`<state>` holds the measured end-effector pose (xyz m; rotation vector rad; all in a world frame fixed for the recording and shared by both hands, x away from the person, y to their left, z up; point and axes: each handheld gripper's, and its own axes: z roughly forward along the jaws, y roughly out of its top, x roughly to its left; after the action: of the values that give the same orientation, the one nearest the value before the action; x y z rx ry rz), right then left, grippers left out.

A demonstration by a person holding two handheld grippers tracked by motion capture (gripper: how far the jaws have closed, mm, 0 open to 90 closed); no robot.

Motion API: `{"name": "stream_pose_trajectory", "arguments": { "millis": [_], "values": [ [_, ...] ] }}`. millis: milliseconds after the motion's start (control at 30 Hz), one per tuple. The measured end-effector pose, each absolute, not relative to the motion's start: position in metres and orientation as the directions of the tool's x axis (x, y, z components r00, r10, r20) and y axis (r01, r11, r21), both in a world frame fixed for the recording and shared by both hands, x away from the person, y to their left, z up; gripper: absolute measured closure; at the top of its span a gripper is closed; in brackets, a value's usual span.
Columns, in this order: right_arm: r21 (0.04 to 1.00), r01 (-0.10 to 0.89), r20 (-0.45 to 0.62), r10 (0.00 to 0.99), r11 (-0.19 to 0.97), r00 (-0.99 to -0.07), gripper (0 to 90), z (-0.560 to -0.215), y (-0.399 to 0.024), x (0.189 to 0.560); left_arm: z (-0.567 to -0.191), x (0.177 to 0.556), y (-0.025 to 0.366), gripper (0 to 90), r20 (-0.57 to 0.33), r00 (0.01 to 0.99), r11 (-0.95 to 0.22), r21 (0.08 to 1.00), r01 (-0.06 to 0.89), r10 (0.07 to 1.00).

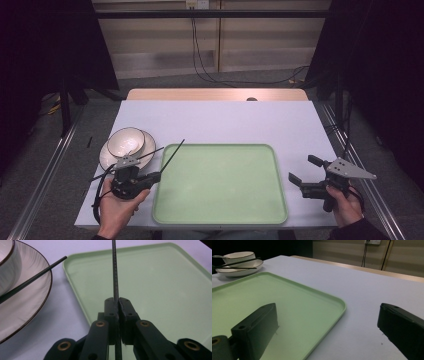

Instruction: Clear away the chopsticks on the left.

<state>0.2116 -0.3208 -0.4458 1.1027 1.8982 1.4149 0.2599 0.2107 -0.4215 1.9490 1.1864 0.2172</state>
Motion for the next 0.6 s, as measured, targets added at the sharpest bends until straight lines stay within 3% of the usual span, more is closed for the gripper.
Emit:
{"name": "stream_pose_trajectory", "arguments": {
  "millis": [267,600],
  "values": [
    [0.947,0.298,0.059,0.844,0.122,-0.532,2.6,-0.446,-0.321,0.211,-0.42,0.265,0.199,85.6,-0.257,0.495,-0.193,0.7,0.687,0.83],
    [0.947,0.296,0.054,0.844,0.126,-0.533,2.6,-0.446,-0.32,0.212,-0.442,0.268,0.187,85.5,-0.275,0.369,-0.116,0.642,0.758,0.888]
  ]
}}
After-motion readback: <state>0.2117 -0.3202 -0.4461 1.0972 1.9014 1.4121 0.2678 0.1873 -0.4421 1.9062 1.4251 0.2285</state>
